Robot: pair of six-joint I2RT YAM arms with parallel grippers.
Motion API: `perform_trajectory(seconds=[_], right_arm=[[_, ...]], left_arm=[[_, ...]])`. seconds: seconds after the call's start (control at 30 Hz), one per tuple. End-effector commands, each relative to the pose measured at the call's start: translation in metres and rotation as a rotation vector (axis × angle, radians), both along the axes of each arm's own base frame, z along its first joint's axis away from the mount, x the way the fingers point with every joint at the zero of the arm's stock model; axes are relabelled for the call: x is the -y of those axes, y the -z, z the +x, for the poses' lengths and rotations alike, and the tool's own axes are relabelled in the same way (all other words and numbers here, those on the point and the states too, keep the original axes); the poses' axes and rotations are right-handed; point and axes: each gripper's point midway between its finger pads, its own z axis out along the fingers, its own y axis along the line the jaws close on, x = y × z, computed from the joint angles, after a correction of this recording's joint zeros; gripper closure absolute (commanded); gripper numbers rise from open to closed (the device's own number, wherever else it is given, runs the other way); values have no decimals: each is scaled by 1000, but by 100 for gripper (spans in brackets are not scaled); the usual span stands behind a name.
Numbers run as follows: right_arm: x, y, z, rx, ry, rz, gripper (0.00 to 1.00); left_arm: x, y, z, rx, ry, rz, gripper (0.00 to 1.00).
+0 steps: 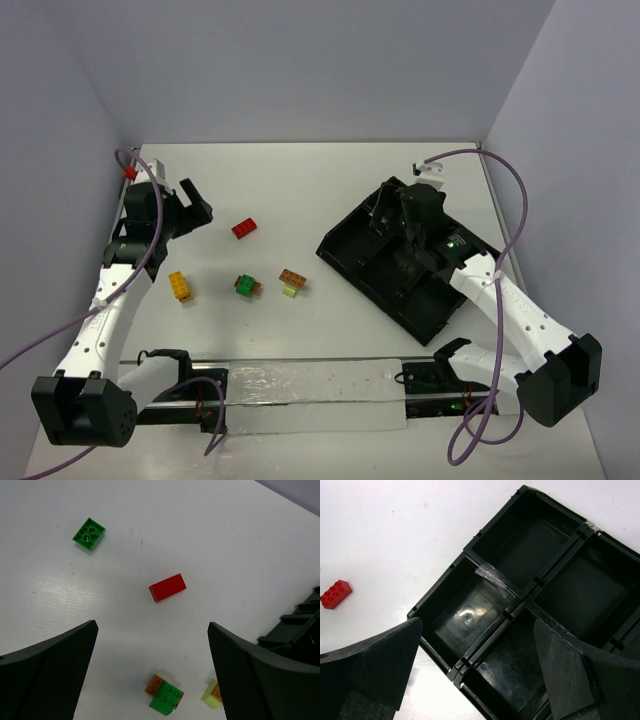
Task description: Sort the legos into containers by color
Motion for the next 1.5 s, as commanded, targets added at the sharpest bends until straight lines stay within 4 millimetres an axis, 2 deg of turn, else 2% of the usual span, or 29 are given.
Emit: perform_trajectory(seconds=[0.0,0.17,0.3,0.33,0.47,0.6,0.63,0.77,0.8,0.97,1.13,1.47], right_arm=[[-3,-14,0,41,-2,28,0],[-9,-15,-3,39,-44,36,0],[-8,-18,-5,40,-51,33,0],[-8,-20,-5,43,-53,33,0],[-6,-27,-8,65,-47,46,0],[-4,-31,-8,80,-39,46,0],[-3,-32,-8,80,-37,43,0],[-3,-31,-5,70,-28,30,0],[-2,-31,-4,69,-25,25,0],[-3,-31,-1,69,-24,16,0],[-1,-28,1,54,-17,-4,0],[0,-18,2,29,-5,-16,0]], left_arm=[[-5,-17,4,31,-8,31,1],[10,-11,14,12,47,40,1],[36,-4,24,-32,112,124,2],[48,1,27,-54,148,153,3],[72,28,45,-151,193,305,4],[85,52,65,-230,234,377,6],[87,65,69,-262,247,394,6],[85,97,77,-368,298,482,7],[86,110,77,-403,317,502,7],[89,147,79,-478,372,509,6],[91,163,96,-475,354,519,5],[68,183,114,-493,296,453,10]])
